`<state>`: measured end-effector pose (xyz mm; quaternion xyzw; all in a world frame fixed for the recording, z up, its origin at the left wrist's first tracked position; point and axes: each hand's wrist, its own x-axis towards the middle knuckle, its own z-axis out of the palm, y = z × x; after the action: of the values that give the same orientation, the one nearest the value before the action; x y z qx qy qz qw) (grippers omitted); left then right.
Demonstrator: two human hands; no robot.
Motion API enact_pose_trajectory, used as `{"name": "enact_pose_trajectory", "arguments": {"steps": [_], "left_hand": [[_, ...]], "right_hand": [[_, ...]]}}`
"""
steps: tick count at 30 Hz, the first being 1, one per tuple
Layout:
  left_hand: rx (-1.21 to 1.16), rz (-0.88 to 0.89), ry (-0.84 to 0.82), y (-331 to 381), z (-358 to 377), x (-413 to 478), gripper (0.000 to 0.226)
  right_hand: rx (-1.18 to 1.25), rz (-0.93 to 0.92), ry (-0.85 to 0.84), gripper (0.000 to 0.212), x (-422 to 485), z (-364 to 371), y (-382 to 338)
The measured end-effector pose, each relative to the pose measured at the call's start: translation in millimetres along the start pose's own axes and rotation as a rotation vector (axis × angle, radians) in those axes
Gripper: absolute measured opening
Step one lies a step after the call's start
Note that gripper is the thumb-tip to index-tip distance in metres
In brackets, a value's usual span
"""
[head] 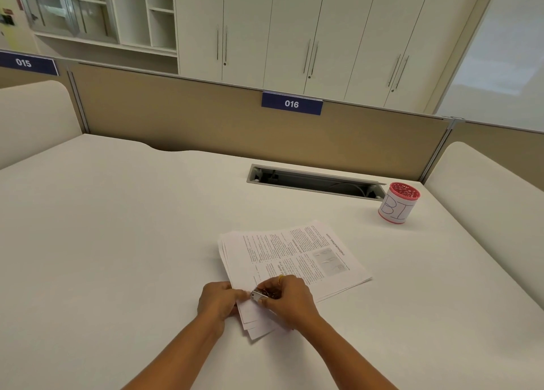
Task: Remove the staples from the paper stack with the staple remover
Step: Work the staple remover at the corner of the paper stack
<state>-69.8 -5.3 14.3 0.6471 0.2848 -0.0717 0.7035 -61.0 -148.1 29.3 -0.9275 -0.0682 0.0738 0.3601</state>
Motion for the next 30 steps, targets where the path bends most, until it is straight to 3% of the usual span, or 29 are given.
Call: {"name": "enact_pose_trajectory", "arguments": {"steps": [22,30], "left_hand": [[0.101,0.018,0.027,-2.2,0.0,2.1,0.017],[0.099,0.024,0.016,-4.5,0.4,4.1,0.024]], "right_hand": [[-0.239,-0.138,-0.038,0.028,2.5,-1.7,-8.2],[-0.118,-0.047,-0.041,0.029,1.7,-0.2,-5.1]]}}
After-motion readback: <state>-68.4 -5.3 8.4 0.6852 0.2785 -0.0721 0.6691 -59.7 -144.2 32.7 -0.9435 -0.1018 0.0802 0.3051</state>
